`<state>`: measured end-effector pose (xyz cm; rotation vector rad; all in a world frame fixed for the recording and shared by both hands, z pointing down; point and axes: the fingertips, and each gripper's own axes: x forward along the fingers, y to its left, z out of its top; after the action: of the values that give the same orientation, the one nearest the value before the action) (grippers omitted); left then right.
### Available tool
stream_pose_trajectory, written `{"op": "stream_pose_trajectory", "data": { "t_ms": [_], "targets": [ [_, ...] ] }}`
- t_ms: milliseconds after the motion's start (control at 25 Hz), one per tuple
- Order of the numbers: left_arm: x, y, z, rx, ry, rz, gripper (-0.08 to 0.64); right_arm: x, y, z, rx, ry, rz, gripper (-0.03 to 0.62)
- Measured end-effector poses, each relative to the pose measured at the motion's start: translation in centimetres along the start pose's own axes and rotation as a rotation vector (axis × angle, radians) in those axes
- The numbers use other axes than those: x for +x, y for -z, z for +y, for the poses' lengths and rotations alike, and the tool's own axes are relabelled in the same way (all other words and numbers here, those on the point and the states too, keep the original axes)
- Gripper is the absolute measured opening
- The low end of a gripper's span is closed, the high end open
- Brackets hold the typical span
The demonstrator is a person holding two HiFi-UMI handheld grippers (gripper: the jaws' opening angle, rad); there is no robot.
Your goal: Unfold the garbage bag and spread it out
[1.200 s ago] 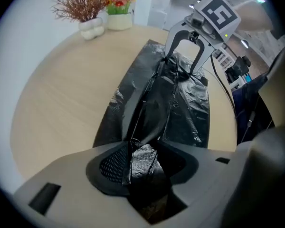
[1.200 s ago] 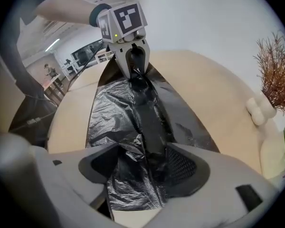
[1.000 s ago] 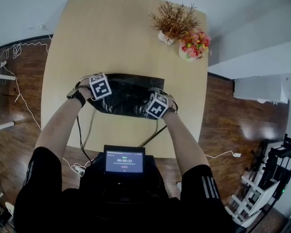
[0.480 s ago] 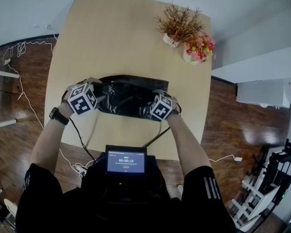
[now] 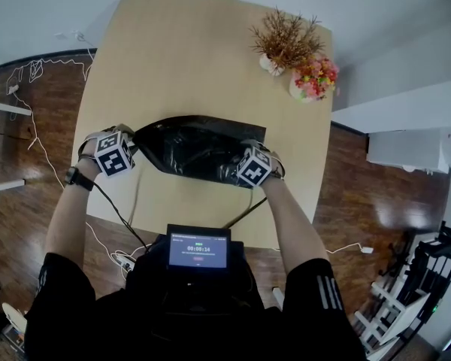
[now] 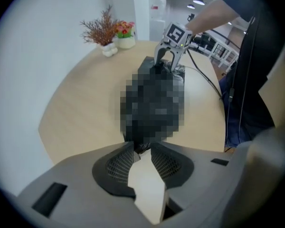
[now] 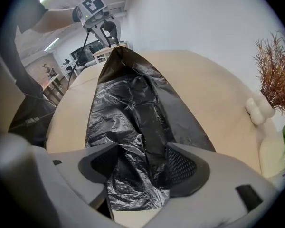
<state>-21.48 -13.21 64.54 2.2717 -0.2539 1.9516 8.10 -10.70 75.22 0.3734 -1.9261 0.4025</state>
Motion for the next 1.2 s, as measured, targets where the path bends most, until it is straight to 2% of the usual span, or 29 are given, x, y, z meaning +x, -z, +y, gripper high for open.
{"op": "stream_pose_trajectory", "data": {
  "t_ms": [200,440,520,720,880,1120,1200],
  "targets": [
    [2.4,-0.1,0.4,-0.033,0.027,-0.025,0.117,0.1,0.2,0.2,0.016,0.0,-0.002,0.35],
    [6.7,-0.5,2.0,-0.038,0.031,-0.011,0.124,0.3,0.4,0.1,0.016,0.006,0.001,0.35],
    [7.7,-0.4,2.0,-0.037,0.056,0.008,0.17,0.0,0.1,0.1,0.017,0.011,-0.002,0.35],
    [10.0,0.2,2.0,-0.024,0.102,0.058,0.232,0.1,0.2,0.2,0.025,0.006,-0.01,0.35],
    [10.6,1.1,2.8,-0.027,0.082,0.097,0.253,-0.1,0.0,0.2,0.022,0.011,-0.011,0.35],
    [10.9,1.4,3.9,-0.084,0.079,0.081,0.325,0.2,0.5,0.3,0.006,-0.008,-0.006,0.353],
    [11.2,1.5,3.6,-0.095,0.101,0.071,0.333,0.0,0.6,0.5,-0.02,-0.021,0.006,0.365]
  ]
}}
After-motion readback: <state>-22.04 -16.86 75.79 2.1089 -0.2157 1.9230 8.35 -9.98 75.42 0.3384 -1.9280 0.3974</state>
